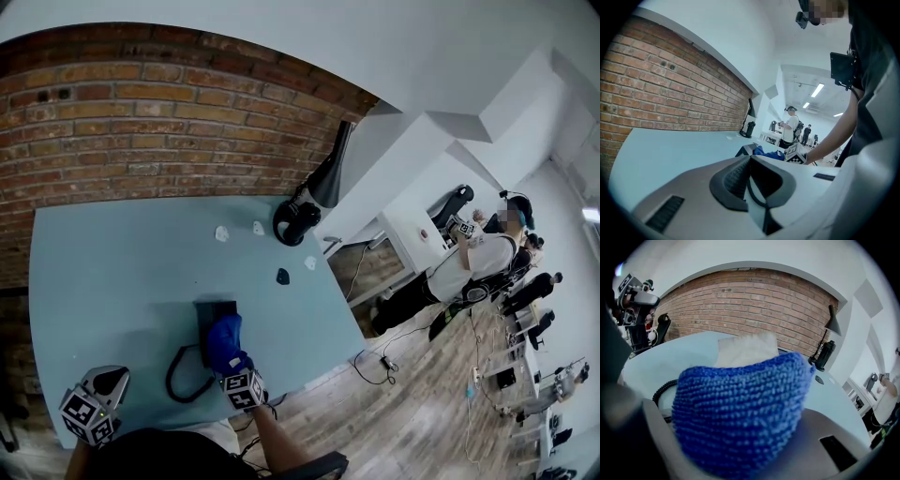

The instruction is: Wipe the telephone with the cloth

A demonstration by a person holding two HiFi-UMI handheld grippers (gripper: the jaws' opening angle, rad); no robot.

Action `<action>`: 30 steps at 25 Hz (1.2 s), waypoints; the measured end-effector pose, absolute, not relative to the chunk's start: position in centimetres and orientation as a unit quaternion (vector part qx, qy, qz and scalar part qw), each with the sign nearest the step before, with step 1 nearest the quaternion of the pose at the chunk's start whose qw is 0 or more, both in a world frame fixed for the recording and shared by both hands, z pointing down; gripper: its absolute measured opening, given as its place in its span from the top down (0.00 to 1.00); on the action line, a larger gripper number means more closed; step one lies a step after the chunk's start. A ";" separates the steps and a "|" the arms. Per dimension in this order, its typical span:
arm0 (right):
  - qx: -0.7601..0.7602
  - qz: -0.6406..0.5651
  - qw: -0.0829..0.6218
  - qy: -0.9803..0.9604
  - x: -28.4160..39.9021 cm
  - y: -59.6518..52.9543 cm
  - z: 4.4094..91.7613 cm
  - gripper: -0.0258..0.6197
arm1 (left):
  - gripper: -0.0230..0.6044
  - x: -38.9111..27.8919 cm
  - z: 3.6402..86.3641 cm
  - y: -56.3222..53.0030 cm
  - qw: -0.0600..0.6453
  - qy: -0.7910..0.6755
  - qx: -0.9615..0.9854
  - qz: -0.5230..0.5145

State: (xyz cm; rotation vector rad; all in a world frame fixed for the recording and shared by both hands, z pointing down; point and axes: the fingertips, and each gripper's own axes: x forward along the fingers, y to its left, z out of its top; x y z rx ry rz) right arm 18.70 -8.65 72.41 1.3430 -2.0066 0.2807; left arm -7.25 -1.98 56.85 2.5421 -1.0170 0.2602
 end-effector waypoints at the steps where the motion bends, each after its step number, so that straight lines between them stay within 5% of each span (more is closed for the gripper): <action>1: 0.522 0.118 0.343 -0.772 18.8 -8.3 72.6 0.88 | 0.93 -7.3 57.1 -2.0 0.193 -0.363 0.907 0.093; 11: 0.510 0.344 0.280 -0.737 16.6 -2.8 73.9 0.86 | 0.93 -7.9 57.5 -2.2 0.195 -0.372 0.901 0.113; 22: 0.500 0.168 0.118 -0.842 7.4 -9.0 56.3 0.87 | 0.93 -9.9 53.0 -6.0 0.133 -0.394 0.905 0.091; 30: 0.461 0.095 0.111 -0.875 3.1 -7.6 52.8 0.87 | 0.93 -10.0 52.1 -5.5 0.121 -0.398 0.905 0.093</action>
